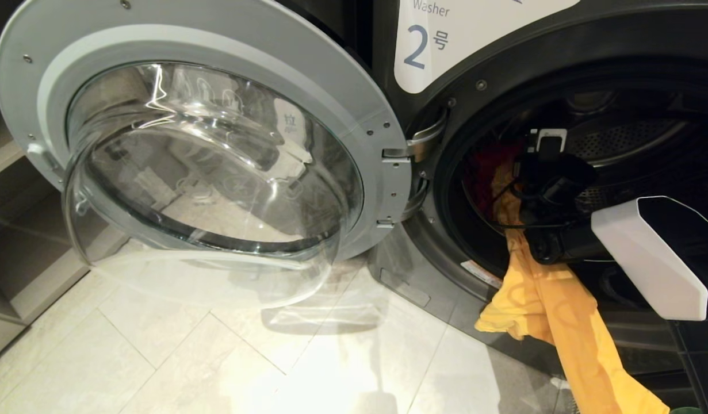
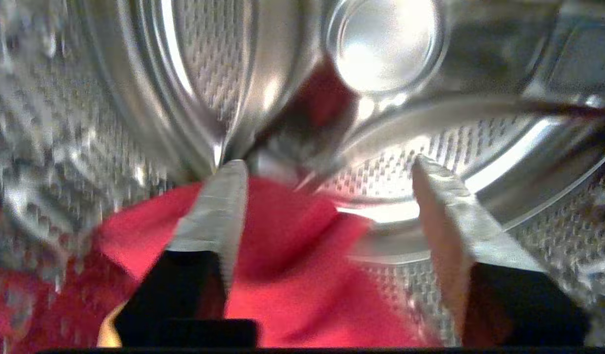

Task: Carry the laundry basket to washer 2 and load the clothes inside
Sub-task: Place the clothes into the washing machine

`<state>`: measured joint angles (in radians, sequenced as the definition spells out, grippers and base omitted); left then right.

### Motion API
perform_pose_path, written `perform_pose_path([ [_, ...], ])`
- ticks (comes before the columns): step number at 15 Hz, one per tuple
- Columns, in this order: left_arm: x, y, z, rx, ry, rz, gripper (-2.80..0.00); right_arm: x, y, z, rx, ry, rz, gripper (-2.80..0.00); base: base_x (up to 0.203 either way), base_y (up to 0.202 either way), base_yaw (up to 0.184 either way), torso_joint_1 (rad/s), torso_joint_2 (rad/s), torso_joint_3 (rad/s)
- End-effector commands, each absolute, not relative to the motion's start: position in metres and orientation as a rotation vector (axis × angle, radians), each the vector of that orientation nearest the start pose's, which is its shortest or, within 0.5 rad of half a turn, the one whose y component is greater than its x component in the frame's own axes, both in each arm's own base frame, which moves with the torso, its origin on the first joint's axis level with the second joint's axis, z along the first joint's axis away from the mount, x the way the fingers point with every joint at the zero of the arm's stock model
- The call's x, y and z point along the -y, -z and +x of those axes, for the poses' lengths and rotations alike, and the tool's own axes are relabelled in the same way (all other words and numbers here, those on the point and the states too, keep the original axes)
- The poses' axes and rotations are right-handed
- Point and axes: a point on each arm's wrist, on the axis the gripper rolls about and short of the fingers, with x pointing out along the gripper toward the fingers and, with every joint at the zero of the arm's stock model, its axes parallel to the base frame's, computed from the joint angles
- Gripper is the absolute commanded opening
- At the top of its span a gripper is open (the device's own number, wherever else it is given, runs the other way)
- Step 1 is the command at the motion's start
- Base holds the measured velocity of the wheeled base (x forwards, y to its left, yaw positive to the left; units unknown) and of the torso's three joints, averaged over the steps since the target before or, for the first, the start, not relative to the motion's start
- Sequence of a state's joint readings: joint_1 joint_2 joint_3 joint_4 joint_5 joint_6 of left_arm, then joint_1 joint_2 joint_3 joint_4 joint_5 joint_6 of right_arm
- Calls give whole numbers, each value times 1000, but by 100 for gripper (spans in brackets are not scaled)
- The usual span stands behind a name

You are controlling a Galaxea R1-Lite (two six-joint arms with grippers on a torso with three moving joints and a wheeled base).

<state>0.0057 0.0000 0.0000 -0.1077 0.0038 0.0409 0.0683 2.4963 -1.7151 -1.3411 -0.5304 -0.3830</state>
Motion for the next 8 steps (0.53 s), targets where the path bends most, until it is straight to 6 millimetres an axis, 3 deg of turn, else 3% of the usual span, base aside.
perform_pose_path([
  [1, 0, -75, -20, 69, -12, 41, -280, -23, -159, 496, 393, 534, -201, 0, 0, 0, 0, 0, 0, 0],
  [4, 0, -75, -20, 69, -12, 41, -280, -25, -171, 480, 301, 494, -98, 0, 0, 0, 0, 0, 0, 0],
  [8, 0, -75, -20, 69, -12, 41, -280, -30, -192, 438, 236, 467, -84, 0, 0, 0, 0, 0, 0, 0],
])
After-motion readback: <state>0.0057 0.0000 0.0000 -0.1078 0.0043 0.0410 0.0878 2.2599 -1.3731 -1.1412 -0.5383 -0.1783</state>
